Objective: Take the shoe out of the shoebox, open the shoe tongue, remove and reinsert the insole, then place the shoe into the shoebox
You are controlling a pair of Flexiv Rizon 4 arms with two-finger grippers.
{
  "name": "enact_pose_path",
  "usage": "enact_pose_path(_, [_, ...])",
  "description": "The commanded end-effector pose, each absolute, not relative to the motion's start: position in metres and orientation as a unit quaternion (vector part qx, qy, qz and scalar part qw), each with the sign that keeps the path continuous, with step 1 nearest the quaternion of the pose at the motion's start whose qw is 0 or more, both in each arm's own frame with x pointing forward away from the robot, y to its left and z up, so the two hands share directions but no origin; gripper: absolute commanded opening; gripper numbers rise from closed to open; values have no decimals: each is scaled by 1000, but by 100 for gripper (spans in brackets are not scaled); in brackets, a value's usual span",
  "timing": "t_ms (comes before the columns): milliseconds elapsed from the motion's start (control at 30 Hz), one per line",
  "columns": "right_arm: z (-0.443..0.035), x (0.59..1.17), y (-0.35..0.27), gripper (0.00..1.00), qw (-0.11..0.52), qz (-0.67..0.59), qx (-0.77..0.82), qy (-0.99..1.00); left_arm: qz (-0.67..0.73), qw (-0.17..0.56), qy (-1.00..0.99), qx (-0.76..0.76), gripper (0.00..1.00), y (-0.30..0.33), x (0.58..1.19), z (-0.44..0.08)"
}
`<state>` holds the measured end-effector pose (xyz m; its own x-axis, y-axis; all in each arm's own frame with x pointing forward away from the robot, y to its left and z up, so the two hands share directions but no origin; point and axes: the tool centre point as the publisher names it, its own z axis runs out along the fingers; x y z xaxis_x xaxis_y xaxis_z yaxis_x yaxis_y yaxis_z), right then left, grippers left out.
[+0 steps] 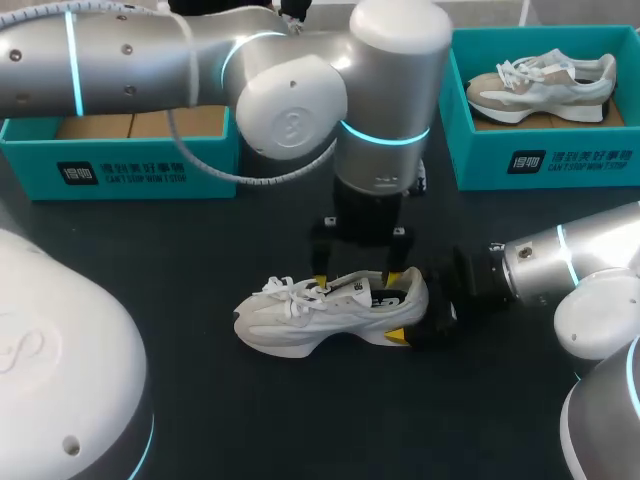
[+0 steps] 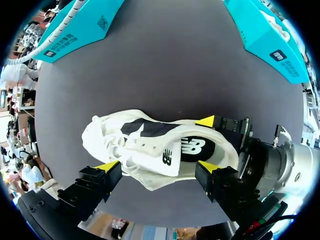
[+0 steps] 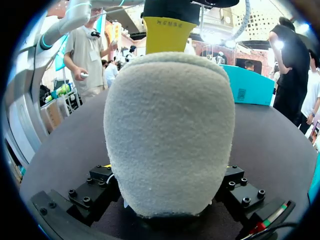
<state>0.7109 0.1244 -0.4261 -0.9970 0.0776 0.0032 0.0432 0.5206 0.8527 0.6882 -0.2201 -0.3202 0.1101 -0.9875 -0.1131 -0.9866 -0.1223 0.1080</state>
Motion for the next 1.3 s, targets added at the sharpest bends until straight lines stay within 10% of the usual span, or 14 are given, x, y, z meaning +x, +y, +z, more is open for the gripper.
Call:
enact_pose_path(33, [-433, 711, 128, 0, 19, 486, 36, 873, -88, -1, -662, 744, 100, -222, 689, -328])
enact_pose_path(1233, [-433, 711, 128, 0, 19, 486, 36, 873, -156, -75, -652, 738, 100, -191, 682, -345])
enact_pose_path(1300, [-433, 711, 128, 0, 19, 486, 36, 873, -147, -75, -653, 739, 89, -190, 680, -341])
